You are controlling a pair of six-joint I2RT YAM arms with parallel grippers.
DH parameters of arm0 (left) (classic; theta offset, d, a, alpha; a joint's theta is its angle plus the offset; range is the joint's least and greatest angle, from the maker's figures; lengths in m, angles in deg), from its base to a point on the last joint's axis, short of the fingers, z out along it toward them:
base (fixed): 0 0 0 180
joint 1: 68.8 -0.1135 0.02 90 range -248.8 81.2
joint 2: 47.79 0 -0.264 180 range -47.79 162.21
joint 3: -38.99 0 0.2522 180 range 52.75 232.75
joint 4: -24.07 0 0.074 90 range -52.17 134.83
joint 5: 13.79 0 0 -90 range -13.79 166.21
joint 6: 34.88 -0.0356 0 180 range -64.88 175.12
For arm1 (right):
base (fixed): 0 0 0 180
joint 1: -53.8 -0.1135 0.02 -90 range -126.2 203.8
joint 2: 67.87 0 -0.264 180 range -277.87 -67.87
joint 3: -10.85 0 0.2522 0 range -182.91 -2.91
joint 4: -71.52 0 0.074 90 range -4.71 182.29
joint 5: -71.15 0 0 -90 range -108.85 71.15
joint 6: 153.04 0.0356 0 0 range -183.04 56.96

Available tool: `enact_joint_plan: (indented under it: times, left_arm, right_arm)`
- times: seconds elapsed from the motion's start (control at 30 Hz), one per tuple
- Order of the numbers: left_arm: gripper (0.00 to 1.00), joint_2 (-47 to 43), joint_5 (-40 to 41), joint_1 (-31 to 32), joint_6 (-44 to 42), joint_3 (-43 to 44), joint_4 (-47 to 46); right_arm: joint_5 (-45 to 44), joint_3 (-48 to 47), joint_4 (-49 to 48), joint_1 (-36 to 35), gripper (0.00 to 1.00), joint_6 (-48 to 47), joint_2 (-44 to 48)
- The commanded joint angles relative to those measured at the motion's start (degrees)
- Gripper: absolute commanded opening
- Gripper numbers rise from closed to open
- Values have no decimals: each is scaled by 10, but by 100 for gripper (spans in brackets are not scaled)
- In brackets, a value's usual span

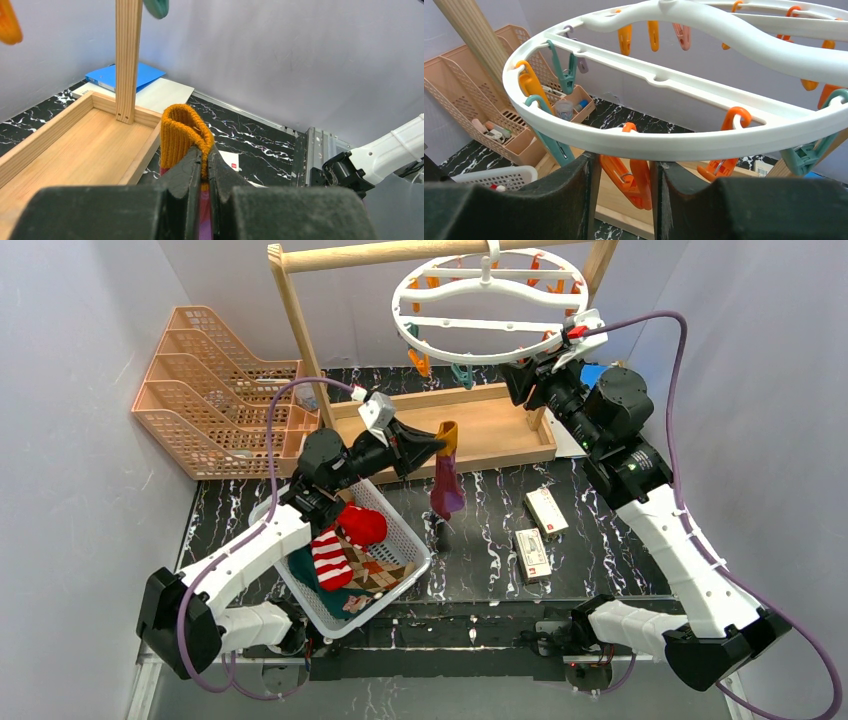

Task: Clip the socks to the hanger
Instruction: Open the clamp at the hanger.

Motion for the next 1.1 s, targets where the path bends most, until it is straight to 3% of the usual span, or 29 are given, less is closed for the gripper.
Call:
enact_joint_plan:
  times: [0.0, 0.1, 1.07]
  left_arm:
    - [0, 10, -4, 9, 7, 38, -38]
    - [0, 25, -3, 14, 11, 54, -48]
    - [0, 132, 57, 80, -30, 145, -107]
  right_arm:
    - [5, -32, -31, -3, 22, 12, -3]
    - [5, -35, -29, -3, 1, 23, -4]
    - [-12, -13, -48, -3, 1, 105, 13]
